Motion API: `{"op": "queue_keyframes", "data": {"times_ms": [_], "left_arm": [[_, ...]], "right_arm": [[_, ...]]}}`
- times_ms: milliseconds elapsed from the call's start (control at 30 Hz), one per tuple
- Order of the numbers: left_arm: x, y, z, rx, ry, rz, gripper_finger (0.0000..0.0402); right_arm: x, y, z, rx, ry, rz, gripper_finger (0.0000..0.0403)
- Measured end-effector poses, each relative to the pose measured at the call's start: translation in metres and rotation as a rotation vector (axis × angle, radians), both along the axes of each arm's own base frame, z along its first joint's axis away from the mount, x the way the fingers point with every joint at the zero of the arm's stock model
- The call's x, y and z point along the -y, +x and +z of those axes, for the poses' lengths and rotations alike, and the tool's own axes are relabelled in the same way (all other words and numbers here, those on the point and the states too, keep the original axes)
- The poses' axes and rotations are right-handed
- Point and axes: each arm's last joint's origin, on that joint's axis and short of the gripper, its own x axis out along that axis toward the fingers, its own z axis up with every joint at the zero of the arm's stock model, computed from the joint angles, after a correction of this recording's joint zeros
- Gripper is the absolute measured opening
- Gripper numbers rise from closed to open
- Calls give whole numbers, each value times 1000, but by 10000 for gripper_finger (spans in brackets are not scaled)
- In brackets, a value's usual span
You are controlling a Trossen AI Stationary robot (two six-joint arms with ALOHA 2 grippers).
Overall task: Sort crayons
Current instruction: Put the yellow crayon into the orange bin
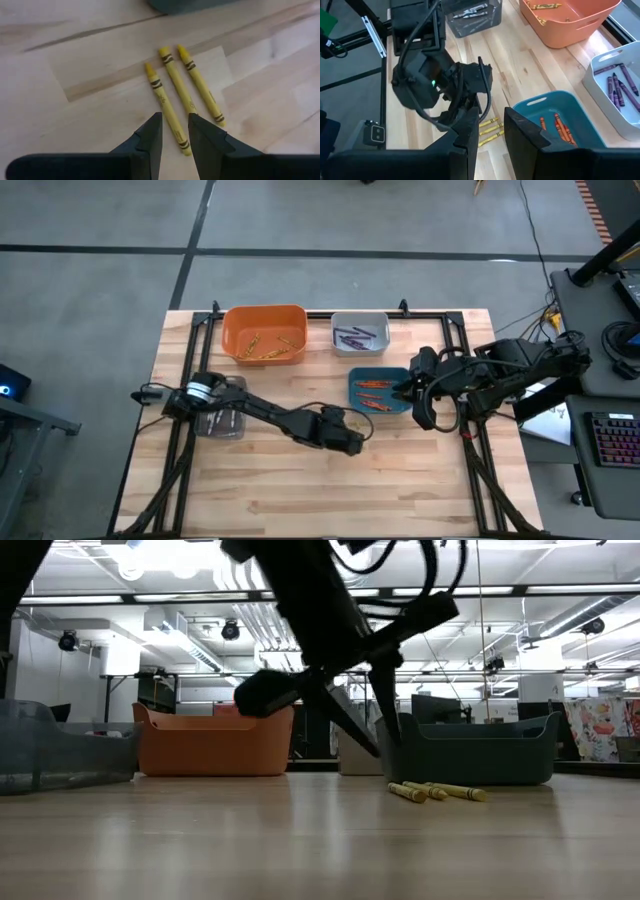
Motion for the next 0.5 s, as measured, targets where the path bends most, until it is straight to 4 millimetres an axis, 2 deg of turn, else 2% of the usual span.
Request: {"op": "queue_keyframes", "data": {"times_ms": [100,267,500], "left_arm": [[2,8,4,-53,29,-25,76],[6,22,-4,-69,40,-45,76],[7,25,-15,-105,21,-52,76]], "right_arm": [[0,0,0,0,0,0,84],[0,0,0,-1,-1,1,79],[0,0,0,-4,-4,3,81]]}}
